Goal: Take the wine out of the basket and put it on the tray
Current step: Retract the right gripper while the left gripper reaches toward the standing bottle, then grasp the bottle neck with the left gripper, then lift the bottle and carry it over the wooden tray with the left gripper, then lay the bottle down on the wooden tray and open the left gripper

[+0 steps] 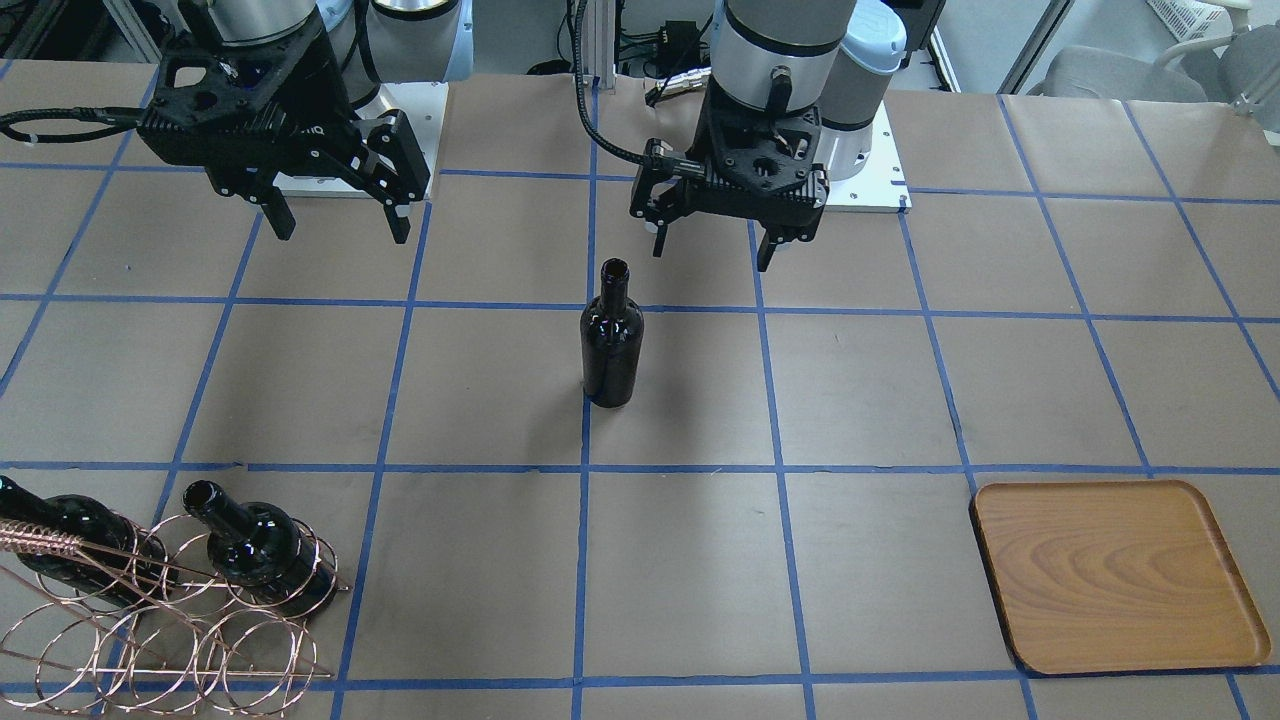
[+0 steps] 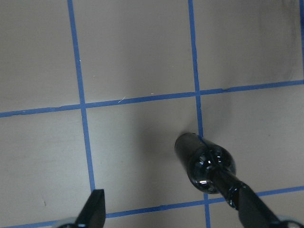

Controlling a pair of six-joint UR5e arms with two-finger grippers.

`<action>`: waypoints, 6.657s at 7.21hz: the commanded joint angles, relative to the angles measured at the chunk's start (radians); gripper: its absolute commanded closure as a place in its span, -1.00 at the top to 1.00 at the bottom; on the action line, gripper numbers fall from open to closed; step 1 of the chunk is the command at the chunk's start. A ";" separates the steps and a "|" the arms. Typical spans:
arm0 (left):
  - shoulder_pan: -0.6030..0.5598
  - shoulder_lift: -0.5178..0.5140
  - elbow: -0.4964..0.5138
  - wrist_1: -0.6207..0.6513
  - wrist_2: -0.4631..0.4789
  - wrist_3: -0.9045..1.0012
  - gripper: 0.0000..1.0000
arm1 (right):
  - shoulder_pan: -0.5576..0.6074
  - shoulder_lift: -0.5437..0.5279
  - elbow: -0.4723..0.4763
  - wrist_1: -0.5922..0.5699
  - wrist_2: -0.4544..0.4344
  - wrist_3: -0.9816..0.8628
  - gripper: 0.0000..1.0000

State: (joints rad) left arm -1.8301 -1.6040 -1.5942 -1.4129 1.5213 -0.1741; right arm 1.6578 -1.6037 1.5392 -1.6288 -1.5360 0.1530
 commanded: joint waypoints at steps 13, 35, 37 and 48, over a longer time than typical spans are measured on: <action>-0.138 -0.113 -0.095 0.134 0.003 -0.039 0.43 | -0.001 0.010 -0.053 0.159 -0.024 -0.006 1.00; 0.741 -0.407 0.385 0.008 0.033 0.847 -1.00 | 0.000 0.008 -0.053 0.150 -0.023 0.008 1.00; 0.756 -0.429 0.385 0.017 0.030 0.848 -1.00 | 0.000 0.008 -0.053 0.150 -0.023 0.008 1.00; 0.759 -0.448 0.379 0.031 0.036 0.849 0.27 | 0.000 0.008 -0.053 0.153 -0.023 0.008 1.00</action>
State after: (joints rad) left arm -1.0718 -2.0522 -1.2138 -1.3822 1.5593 0.6738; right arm 1.6582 -1.5953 1.4864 -1.4757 -1.5585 0.1611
